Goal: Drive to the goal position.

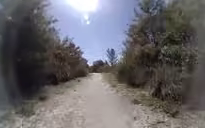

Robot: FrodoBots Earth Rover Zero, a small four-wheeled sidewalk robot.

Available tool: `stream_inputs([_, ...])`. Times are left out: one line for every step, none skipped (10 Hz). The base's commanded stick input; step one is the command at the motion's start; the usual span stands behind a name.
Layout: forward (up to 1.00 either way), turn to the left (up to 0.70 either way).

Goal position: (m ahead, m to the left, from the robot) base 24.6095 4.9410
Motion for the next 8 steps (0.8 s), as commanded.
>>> stream_inputs([0.85, 0.00])
stream_inputs([0.85, 0.00])
stream_inputs([0.85, 0.00])
stream_inputs([0.85, 0.00])
stream_inputs([0.85, 0.00])
stream_inputs([0.85, 0.00])
stream_inputs([0.85, 0.00])
stream_inputs([0.85, 0.00])
